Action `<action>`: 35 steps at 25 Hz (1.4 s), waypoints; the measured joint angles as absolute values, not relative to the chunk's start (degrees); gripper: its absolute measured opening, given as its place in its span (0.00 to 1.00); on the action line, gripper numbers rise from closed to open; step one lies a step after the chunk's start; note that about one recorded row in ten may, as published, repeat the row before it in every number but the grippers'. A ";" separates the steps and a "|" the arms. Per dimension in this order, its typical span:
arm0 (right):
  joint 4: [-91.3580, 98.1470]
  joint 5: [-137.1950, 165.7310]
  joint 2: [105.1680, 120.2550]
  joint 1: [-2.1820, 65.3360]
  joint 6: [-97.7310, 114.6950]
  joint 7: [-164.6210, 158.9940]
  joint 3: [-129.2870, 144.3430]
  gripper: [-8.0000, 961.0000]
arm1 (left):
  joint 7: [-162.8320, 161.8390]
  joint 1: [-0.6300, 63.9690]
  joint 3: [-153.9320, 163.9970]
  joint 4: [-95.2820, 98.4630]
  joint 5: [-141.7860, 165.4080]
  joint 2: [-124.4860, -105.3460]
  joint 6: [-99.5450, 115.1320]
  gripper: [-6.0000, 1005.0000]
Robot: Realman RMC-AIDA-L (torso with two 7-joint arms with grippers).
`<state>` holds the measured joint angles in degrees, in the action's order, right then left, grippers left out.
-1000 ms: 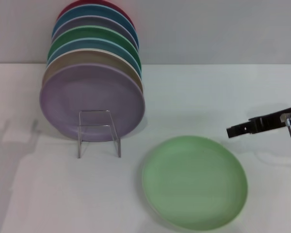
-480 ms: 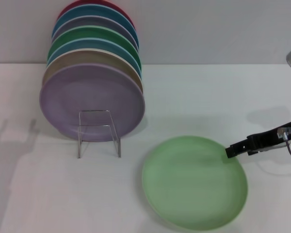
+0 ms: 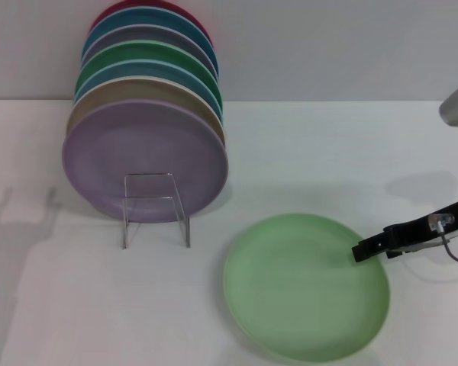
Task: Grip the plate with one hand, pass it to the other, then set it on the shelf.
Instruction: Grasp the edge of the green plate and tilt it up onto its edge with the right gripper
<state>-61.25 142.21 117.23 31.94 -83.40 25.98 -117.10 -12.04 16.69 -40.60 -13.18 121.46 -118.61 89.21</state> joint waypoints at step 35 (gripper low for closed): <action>-57.50 143.63 117.34 34.07 -82.21 26.07 -115.89 0.23 | -11.95 16.70 -41.31 -12.83 121.46 -118.56 89.65 0.70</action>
<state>-57.50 143.63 117.34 34.07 -82.21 26.07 -115.89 -11.95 16.70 -41.31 -12.83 121.46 -118.56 89.65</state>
